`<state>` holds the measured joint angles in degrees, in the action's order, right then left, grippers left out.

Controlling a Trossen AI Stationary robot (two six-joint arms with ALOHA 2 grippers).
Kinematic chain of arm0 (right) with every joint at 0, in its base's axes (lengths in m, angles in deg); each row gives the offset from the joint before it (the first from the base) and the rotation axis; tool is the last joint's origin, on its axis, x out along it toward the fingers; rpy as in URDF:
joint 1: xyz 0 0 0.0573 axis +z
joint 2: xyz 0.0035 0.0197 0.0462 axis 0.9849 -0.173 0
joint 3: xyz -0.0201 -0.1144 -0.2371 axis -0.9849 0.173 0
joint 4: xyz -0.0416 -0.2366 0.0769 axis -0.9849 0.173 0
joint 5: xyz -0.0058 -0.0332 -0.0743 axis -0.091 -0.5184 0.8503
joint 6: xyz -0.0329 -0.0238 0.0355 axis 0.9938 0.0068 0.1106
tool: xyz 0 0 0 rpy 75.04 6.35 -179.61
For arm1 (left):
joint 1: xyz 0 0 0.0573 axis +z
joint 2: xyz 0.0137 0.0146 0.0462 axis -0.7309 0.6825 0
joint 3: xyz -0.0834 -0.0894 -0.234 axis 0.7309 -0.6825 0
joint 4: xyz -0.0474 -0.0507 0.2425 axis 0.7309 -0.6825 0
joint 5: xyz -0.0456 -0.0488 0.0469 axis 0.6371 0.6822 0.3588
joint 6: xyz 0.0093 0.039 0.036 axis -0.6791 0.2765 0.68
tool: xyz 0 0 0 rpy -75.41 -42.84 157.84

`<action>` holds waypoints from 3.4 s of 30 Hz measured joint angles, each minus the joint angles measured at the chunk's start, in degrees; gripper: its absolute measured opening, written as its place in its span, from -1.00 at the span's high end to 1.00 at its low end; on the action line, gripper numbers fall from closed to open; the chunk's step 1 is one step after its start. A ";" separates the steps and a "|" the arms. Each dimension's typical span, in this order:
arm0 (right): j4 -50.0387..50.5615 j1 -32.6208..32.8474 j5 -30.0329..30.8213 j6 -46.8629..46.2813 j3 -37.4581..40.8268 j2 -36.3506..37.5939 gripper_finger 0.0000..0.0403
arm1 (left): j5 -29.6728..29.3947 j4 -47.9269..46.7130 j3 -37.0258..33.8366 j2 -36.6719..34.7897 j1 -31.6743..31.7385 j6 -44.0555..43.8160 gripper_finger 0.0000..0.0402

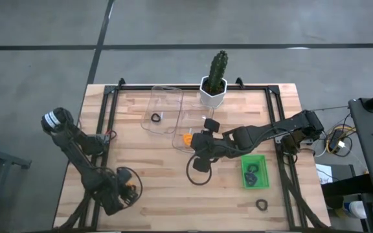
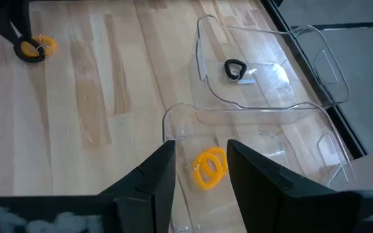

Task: Sort spring keychains
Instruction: Put the left black spring keychain into the left transparent bin

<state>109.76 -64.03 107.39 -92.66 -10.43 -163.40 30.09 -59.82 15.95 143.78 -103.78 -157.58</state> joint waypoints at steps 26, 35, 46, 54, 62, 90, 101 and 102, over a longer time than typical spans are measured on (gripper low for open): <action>-0.04 0.00 0.02 0.00 0.00 0.00 0.36 | -3.01 8.46 -4.30 0.04 0.11 -3.19 0.54; -0.04 0.00 0.04 0.03 0.00 0.00 0.36 | -3.01 8.50 -4.88 0.04 0.20 -3.37 0.54; -0.03 0.00 0.05 0.03 0.01 0.00 0.35 | -3.04 10.65 -4.98 0.09 0.98 -3.28 0.54; -0.02 0.00 0.07 0.03 0.01 0.00 0.36 | -3.05 11.14 -4.98 0.09 0.98 -2.88 0.54; -0.04 0.00 0.07 0.03 0.00 0.00 0.34 | -3.25 13.00 -7.11 0.09 1.02 -3.17 0.54; -0.02 0.00 0.09 1.12 0.02 -0.02 0.34 | -2.36 14.89 -10.28 0.00 2.02 -3.96 0.54; -0.03 -0.02 0.09 1.11 0.02 -0.01 0.37 | 1.88 12.92 -10.29 0.02 6.68 -4.31 0.64; -0.03 -0.02 0.09 1.11 0.02 -0.02 0.38 | 2.16 12.75 -10.30 0.02 7.04 -4.30 0.65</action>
<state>109.73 -64.05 107.48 -91.54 -10.40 -163.42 32.25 -47.08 5.65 143.80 -96.74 -161.88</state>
